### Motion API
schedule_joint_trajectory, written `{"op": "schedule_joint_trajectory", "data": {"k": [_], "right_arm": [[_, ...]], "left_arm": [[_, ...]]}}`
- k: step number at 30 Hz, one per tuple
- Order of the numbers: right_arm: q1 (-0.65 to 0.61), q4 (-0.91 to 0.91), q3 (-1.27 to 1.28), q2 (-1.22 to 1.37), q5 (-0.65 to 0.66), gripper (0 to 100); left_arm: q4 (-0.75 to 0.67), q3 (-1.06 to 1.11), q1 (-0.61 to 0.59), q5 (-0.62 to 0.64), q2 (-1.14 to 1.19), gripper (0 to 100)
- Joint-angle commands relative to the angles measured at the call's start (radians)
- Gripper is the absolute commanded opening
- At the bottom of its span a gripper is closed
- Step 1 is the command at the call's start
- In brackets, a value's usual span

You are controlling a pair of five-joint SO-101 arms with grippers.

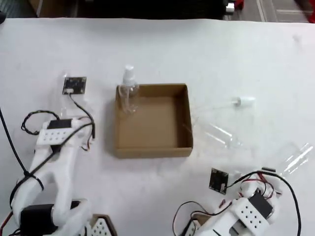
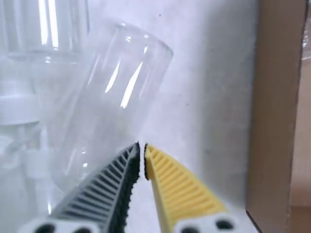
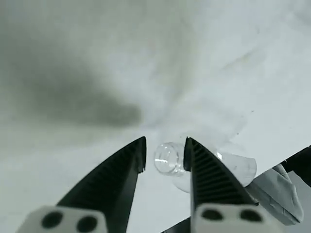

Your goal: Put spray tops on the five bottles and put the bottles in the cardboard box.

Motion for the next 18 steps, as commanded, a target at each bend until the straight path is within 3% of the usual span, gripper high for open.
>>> {"op": "schedule_joint_trajectory", "data": {"k": [1,4,10,14,18], "right_arm": [[-0.005,0.002,0.009,-0.008,-0.003,9.8],[-0.028,-0.005,0.009,-0.019,-0.064,9.8],[-0.104,-0.082,-0.058,-0.021,-0.405,10.1],[-0.096,-0.022,-0.081,-0.019,-0.321,13.1],[-0.153,0.007,-0.170,-0.010,-0.503,25.9]], "left_arm": [[-0.011,-0.046,-0.008,0.006,-0.036,2],[-0.011,-0.046,-0.008,0.006,-0.036,2],[-0.011,-0.046,-0.008,0.006,-0.036,2],[-0.011,-0.046,-0.008,0.006,-0.036,2],[-0.011,-0.046,-0.008,0.006,-0.036,2]]}}
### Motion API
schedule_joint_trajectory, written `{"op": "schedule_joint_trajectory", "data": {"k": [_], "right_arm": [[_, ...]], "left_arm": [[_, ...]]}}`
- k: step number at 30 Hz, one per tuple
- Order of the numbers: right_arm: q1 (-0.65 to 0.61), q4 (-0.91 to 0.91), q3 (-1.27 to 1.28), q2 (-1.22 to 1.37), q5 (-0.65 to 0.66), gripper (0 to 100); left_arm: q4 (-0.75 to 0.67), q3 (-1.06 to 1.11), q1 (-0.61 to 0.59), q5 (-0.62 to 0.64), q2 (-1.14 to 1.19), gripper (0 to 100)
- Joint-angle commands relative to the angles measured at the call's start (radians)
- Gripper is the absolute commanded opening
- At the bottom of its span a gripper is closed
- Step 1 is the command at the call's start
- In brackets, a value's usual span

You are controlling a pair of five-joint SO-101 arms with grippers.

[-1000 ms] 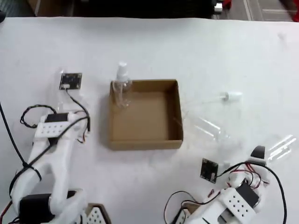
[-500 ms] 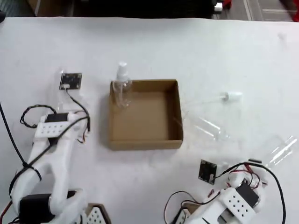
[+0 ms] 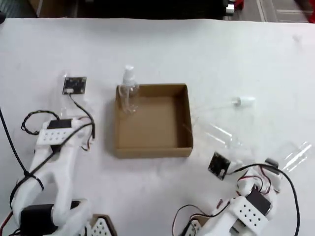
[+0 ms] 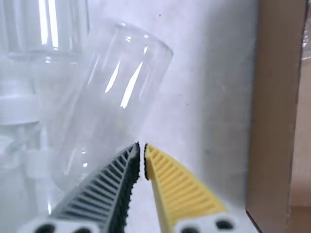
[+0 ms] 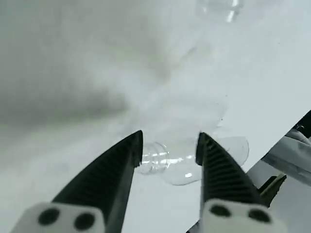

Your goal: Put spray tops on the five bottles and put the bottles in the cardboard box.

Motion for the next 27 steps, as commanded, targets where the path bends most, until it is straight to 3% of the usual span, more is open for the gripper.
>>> {"op": "schedule_joint_trajectory", "data": {"k": [1,3,7,11,16,21,27], "right_arm": [[-0.067,0.061,-0.158,-0.004,-0.193,28.8],[-0.114,0.182,-0.284,-0.004,-0.356,32.6],[-0.225,0.461,-0.555,-0.004,-0.565,30.7],[-0.294,0.545,-0.727,-0.001,-0.732,28.0],[-0.272,0.549,-0.815,0.105,-0.799,26.9],[-0.196,0.565,-1.016,0.335,-0.984,26.9],[-0.151,0.753,-1.335,0.599,-1.056,26.9]], "left_arm": [[-0.011,-0.046,-0.008,0.006,-0.036,2],[-0.011,-0.046,-0.008,0.006,-0.036,2],[-0.011,-0.044,-0.008,0.006,-0.036,2],[-0.011,-0.044,-0.008,0.006,-0.036,2],[-0.009,-0.044,-0.008,0.006,-0.036,2],[-0.009,-0.044,-0.008,0.006,-0.036,2],[-0.009,-0.044,-0.008,0.006,-0.036,2]]}}
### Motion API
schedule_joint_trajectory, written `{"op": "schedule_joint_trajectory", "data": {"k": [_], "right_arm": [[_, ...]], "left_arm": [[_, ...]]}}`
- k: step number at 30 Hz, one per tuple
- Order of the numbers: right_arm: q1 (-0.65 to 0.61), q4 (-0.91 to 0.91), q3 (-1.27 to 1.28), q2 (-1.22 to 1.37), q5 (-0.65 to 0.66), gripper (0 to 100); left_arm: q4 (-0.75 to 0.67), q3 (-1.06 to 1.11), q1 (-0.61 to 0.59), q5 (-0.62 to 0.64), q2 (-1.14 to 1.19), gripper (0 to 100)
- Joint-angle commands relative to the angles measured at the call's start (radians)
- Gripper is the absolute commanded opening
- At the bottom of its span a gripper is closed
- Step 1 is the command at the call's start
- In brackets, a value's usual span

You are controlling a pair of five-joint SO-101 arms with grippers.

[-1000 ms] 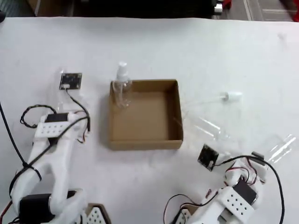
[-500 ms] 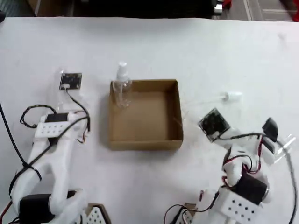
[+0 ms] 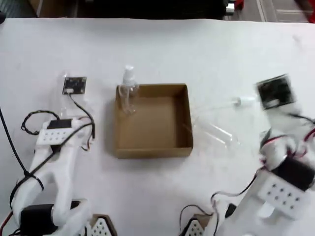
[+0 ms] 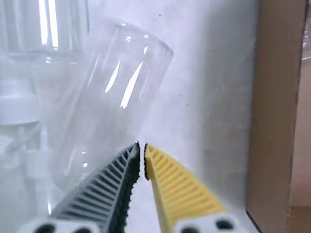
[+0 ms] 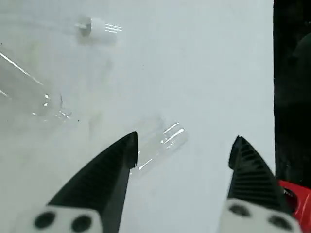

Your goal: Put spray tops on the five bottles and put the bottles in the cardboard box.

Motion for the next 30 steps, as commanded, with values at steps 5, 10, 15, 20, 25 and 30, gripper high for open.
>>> {"op": "schedule_joint_trajectory", "data": {"k": [5,10,15,20,25,30], "right_arm": [[0.117,0.145,-0.301,0.254,0.112,26.9],[0.343,0.128,-0.354,0.343,0.331,23.4],[0.510,-0.024,-0.338,0.421,0.390,9.8],[0.579,-0.160,-0.235,0.527,0.393,1.8],[0.585,-0.214,-0.077,0.618,0.402,1.5],[0.602,-0.232,0.058,0.668,0.671,1.5]], "left_arm": [[-0.009,-0.044,-0.008,0.006,-0.036,2],[-0.009,-0.044,-0.007,0.006,-0.036,2],[-0.012,-0.044,-0.007,0.006,-0.036,2],[-0.014,-0.044,-0.007,0.005,-0.033,2],[-0.017,-0.044,-0.007,0.005,-0.028,2],[-0.017,-0.044,-0.007,0.005,-0.027,2]]}}
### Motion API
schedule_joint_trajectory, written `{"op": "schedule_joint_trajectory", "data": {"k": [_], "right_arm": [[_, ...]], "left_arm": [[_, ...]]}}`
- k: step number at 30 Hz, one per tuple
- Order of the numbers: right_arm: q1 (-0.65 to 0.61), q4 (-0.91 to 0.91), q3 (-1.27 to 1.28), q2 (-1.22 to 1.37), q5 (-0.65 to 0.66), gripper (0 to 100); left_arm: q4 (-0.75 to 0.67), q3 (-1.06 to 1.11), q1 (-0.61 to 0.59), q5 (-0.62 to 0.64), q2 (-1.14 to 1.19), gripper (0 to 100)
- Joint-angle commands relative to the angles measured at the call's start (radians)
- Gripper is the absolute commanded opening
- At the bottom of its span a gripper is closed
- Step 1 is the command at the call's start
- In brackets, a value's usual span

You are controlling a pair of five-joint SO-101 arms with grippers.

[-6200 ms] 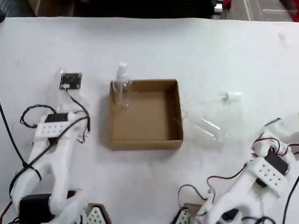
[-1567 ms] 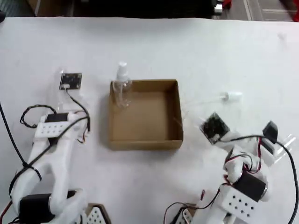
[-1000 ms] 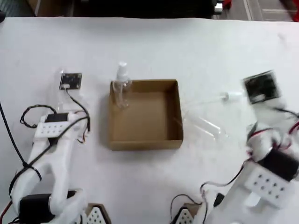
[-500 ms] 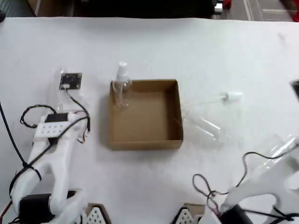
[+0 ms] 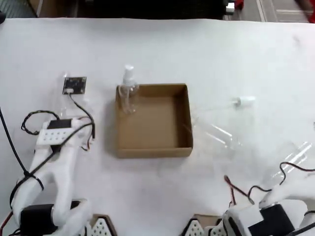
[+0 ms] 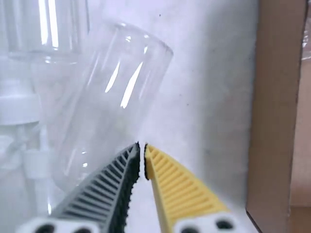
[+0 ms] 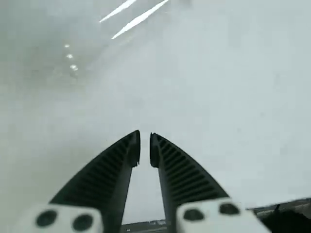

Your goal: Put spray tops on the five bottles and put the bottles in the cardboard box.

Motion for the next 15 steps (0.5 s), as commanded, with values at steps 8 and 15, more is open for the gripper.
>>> {"op": "schedule_joint_trajectory", "data": {"k": [8,15], "right_arm": [[-0.101,-0.387,0.262,0.122,0.153,1.5],[-0.260,-0.337,0.279,0.133,-0.015,1.5]], "left_arm": [[-0.018,-0.044,-0.005,0.005,-0.027,2],[-0.017,-0.044,-0.004,0.005,-0.027,2]]}}
